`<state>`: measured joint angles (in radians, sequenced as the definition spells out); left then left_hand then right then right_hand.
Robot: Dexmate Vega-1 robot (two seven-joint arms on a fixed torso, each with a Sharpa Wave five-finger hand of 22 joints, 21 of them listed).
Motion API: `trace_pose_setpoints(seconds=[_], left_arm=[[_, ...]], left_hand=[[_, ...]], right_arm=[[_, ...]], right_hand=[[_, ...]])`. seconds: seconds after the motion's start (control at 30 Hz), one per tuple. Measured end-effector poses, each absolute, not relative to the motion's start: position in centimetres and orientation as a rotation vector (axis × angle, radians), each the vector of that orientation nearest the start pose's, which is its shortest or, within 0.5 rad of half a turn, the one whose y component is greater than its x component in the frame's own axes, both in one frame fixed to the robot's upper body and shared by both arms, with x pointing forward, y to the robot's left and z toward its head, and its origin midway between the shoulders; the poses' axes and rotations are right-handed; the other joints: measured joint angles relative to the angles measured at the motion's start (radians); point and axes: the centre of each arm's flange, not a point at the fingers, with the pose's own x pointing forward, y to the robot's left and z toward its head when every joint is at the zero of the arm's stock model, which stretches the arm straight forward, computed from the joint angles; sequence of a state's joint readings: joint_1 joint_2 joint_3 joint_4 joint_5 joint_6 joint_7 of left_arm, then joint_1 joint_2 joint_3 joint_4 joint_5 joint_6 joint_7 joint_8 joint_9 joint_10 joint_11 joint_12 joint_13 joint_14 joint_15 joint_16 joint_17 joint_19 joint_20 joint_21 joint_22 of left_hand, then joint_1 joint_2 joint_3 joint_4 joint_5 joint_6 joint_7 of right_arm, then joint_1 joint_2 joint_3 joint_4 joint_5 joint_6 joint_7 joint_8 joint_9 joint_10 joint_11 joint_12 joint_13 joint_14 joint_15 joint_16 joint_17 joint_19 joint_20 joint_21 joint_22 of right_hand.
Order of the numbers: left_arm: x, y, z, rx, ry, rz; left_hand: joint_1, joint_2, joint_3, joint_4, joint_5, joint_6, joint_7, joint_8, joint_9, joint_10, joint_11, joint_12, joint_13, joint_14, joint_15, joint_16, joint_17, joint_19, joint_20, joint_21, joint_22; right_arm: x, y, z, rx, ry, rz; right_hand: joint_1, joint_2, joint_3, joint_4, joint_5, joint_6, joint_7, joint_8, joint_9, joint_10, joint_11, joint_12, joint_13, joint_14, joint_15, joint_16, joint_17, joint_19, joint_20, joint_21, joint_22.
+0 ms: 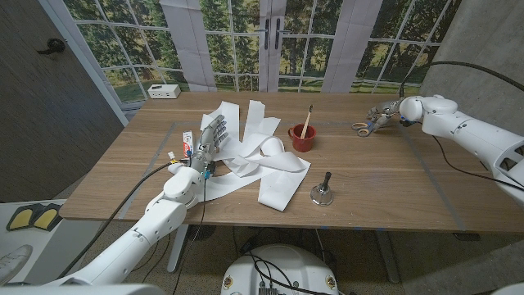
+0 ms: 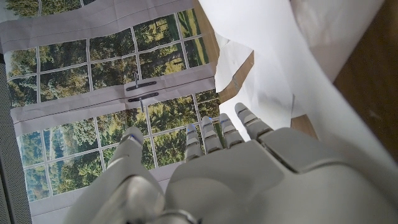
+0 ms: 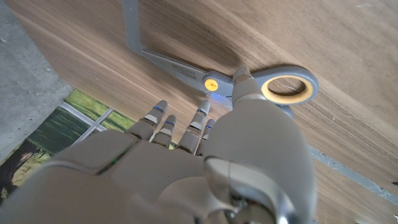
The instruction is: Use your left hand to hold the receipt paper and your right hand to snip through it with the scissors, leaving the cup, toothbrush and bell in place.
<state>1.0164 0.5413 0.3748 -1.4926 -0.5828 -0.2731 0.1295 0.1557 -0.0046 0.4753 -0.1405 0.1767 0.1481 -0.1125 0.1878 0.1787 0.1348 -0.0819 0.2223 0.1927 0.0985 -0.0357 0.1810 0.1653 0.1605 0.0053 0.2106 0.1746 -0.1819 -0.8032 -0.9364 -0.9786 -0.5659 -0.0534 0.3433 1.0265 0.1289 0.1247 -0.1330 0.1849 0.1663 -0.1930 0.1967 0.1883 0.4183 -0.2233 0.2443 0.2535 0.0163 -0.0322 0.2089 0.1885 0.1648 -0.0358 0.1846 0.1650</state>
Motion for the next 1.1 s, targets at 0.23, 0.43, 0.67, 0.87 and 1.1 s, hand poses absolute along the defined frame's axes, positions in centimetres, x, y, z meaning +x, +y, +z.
trace_pose_setpoints(seconds=[0.23, 0.43, 0.67, 0.87, 1.1], left_arm=[[61.5, 26.9, -7.7, -0.027, -0.555, -0.153], [61.5, 27.0, -7.8, -0.04, -0.557, -0.156], [61.4, 27.0, -7.8, -0.05, -0.562, -0.16], [61.5, 27.2, -8.0, -0.041, -0.559, -0.155], [61.5, 27.2, -8.1, -0.033, -0.56, -0.153]], left_hand=[[0.0, 0.0, 0.0, 0.0, 0.0, 0.0, 0.0, 0.0, 0.0, 0.0, 0.0, 0.0, 0.003, 0.0, 0.0, 0.0, 0.0, 0.0, 0.0, 0.0, 0.0], [0.0, 0.0, 0.0, 0.0, 0.0, 0.0, 0.0, 0.0, 0.0, 0.009, 0.001, 0.0, 0.005, 0.0, 0.0, 0.0, 0.0, 0.0, 0.0, 0.0, 0.0], [0.0, 0.0, -0.004, 0.004, 0.0, 0.009, 0.002, 0.0, 0.0, 0.011, 0.0, 0.0, 0.005, 0.005, -0.005, 0.0, 0.0, 0.0, 0.0, -0.004, 0.0], [0.0, 0.0, -0.004, 0.004, 0.0, 0.009, 0.002, 0.0, 0.0, 0.011, 0.0, 0.0, 0.005, 0.01, 0.0, 0.0, 0.0, 0.0, 0.0, -0.004, 0.0], [0.0, 0.0, -0.004, 0.004, 0.0, 0.009, 0.002, 0.0, 0.001, 0.013, -0.002, 0.0, 0.005, 0.011, 0.0, 0.0, 0.0, 0.0, 0.0, -0.004, 0.0]], right_arm=[[70.9, -41.8, 8.1, -1.714, 0.027, -0.031], [70.9, -41.7, 7.9, -1.722, 0.03, -0.032], [70.8, -41.5, 7.6, -1.727, 0.031, -0.031], [70.8, -41.4, 7.5, -1.731, 0.035, -0.035], [70.8, -41.1, 7.3, -1.731, 0.034, -0.032]], right_hand=[[0.0, 0.0, 0.0, 0.0, 0.0, 0.0, 0.0, 0.0, 0.0, 0.015, 0.004, 0.004, 0.005, 0.007, 0.0, 0.0, 0.0, 0.0, 0.0, 0.0, 0.0], [0.0, 0.0, 0.0, 0.0, 0.0, 0.0, 0.0, 0.0, 0.0, 0.016, 0.006, 0.004, 0.005, 0.009, -0.002, 0.0, 0.0, 0.0, 0.0, 0.0, 0.0], [0.006, 0.006, 0.001, -0.001, 0.0, 0.0, 0.0, 0.0, 0.0, 0.021, 0.0, 0.007, 0.009, 0.011, -0.003, 0.0, 0.0, 0.0, 0.0, 0.0, 0.0], [0.019, 0.019, 0.011, -0.007, 0.0, 0.0, 0.0, 0.0, 0.0, 0.027, 0.006, 0.008, 0.014, 0.011, -0.003, 0.006, 0.0, 0.0, 0.0, 0.0, 0.0], [0.024, 0.024, 0.012, -0.008, 0.0, 0.0, 0.0, 0.0, 0.0, 0.036, 0.007, 0.015, 0.025, 0.021, -0.003, 0.01, 0.0, 0.0, 0.0, 0.0, 0.0]])
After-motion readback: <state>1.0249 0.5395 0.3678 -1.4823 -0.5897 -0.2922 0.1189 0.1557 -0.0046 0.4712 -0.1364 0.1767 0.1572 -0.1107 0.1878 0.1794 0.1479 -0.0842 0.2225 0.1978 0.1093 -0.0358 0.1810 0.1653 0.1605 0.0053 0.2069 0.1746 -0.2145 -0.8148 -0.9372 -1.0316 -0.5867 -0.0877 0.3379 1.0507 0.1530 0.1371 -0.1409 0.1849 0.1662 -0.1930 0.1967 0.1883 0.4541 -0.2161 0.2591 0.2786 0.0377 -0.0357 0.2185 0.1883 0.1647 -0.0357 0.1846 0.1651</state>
